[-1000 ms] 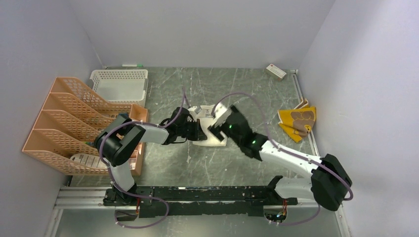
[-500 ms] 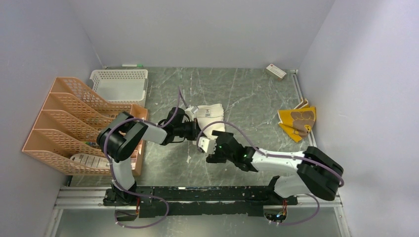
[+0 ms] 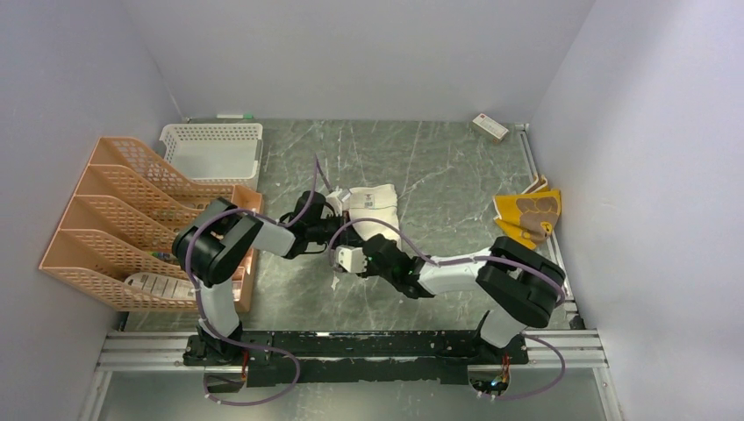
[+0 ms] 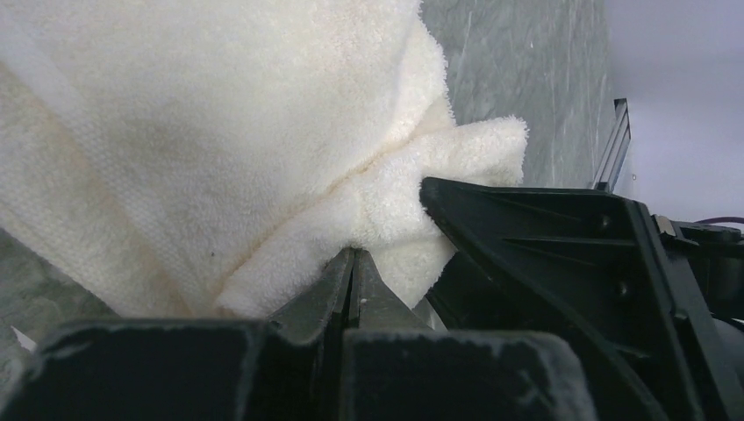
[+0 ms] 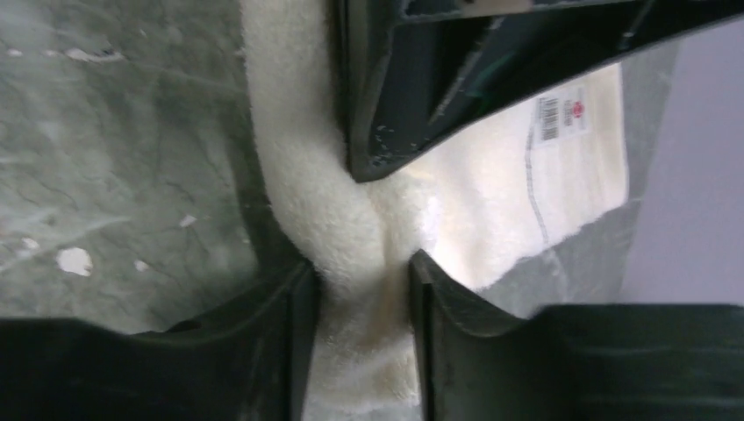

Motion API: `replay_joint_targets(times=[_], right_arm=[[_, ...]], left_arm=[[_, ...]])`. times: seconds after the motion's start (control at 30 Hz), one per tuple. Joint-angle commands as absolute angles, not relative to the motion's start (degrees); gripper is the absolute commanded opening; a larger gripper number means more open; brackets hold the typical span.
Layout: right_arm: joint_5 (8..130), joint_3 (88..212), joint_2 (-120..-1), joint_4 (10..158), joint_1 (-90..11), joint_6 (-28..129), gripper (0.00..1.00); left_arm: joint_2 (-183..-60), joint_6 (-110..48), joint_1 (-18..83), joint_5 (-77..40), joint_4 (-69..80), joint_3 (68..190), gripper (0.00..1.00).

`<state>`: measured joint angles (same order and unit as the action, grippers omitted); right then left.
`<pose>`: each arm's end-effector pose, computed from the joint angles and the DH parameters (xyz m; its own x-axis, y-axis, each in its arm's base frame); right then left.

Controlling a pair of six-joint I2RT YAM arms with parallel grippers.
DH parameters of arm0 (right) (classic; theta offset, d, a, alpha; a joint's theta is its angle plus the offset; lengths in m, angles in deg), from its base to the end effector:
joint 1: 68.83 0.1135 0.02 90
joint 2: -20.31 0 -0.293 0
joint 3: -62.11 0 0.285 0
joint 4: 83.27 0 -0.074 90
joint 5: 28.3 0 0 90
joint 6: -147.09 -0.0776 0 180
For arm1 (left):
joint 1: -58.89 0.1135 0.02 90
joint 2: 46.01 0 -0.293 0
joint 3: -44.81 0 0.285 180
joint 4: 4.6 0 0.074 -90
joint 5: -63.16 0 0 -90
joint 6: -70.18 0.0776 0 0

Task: Roll the towels
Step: Roll the towel at the center of the board.

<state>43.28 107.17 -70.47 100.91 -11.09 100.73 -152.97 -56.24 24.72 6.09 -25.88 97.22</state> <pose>0.1987 0.2689 0.1045 0.2104 -0.8933 -0.3971 -0.7335 0.1242 -0.6682 0.2966 -0.2523 0.0853 -0.8684 -0.0128 -0.4957 0.4125 0.5363 -0.7364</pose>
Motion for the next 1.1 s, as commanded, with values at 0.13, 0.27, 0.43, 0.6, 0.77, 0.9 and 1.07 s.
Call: replay_joint_targets(times=[0.13, 0.27, 0.43, 0.6, 0.77, 0.9, 1.07], right_arm=[[52.1, 110.1, -71.4, 92.9, -12.3, 98.5, 0.02], [67.6, 117.9, -70.7, 79.6, -18.3, 93.8, 0.00], [87.0, 125.7, -71.7, 69.3, -26.9, 90.6, 0.00], [100.3, 136.1, -79.3, 59.9, -32.6, 85.8, 0.00], [110.4, 147.7, -89.6, 50.7, -35.5, 79.6, 0.00], [115.4, 153.5, -95.1, 45.6, -37.4, 78.8, 0.00], [118.7, 153.9, -94.8, 48.0, -40.2, 75.3, 0.00]], left_arm=[[-154.2, -53.8, 26.3, 8.3, -21.6, 95.9, 0.07], [-152.4, -54.3, 28.9, 9.8, -21.5, 96.4, 0.07], [-145.0, -51.1, 33.9, 8.5, -13.9, 100.0, 0.19], [-133.7, -44.8, 35.5, -0.1, -1.7, 104.8, 0.43], [-124.7, -45.1, 36.9, -4.0, 2.3, 103.9, 0.56], [-120.3, -46.7, 37.0, -2.2, 2.2, 100.2, 0.57], [-118.5, -47.3, 36.9, 0.4, 1.0, 95.4, 0.57]])
